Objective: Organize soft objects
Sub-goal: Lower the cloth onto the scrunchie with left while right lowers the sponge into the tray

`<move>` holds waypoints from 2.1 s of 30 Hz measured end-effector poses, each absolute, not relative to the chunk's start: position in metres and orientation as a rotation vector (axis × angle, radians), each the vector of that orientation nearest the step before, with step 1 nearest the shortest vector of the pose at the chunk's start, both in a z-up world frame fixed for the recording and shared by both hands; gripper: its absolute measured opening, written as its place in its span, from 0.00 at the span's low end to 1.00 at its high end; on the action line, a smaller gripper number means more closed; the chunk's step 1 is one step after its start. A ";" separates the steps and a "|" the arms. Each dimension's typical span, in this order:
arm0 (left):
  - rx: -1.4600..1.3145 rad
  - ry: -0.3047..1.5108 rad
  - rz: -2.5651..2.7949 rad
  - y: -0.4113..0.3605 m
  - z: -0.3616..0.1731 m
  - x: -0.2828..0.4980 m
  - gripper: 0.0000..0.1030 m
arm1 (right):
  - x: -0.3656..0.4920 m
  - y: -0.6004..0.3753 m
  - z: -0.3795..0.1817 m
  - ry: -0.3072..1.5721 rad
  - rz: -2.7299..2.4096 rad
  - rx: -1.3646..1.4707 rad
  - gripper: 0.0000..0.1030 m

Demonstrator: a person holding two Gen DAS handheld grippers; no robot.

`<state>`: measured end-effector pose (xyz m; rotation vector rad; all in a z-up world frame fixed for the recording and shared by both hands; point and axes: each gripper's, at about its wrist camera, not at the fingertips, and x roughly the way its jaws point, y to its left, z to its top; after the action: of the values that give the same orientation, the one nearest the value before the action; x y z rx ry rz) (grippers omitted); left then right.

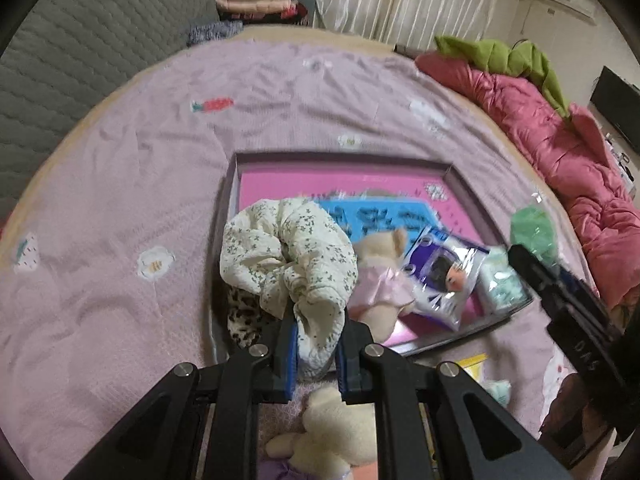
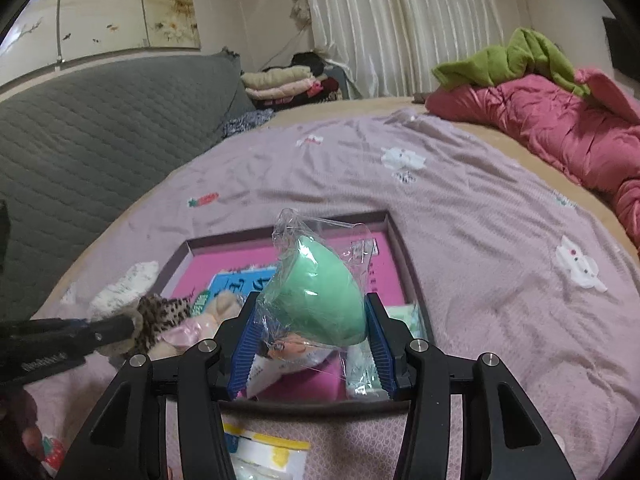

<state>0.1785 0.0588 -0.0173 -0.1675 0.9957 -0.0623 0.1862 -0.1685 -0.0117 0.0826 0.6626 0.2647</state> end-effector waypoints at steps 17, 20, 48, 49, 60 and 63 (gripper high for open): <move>-0.235 1.085 -0.102 0.058 -0.049 0.185 0.16 | 0.200 -0.151 -0.049 0.760 0.274 0.011 0.51; -0.246 1.084 -0.096 0.059 -0.049 0.186 0.17 | 0.202 -0.152 -0.056 0.786 0.276 0.014 0.52; -0.266 1.056 -0.102 0.058 -0.045 0.187 0.30 | 0.194 -0.160 -0.049 0.739 0.293 0.037 0.66; -0.266 1.054 -0.102 0.058 -0.044 0.186 0.32 | 0.193 -0.160 -0.049 0.736 0.295 0.038 0.67; -0.297 1.014 -0.139 0.060 -0.035 0.181 0.45 | 0.191 -0.159 -0.045 0.714 0.293 0.035 0.68; -0.292 1.007 -0.144 0.058 -0.035 0.180 0.48 | 0.191 -0.160 -0.044 0.716 0.294 0.040 0.68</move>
<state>0.1796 0.0579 -0.0349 -0.2924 1.0074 -0.1441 0.1913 -0.1600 -0.0445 0.0404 0.7157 0.2938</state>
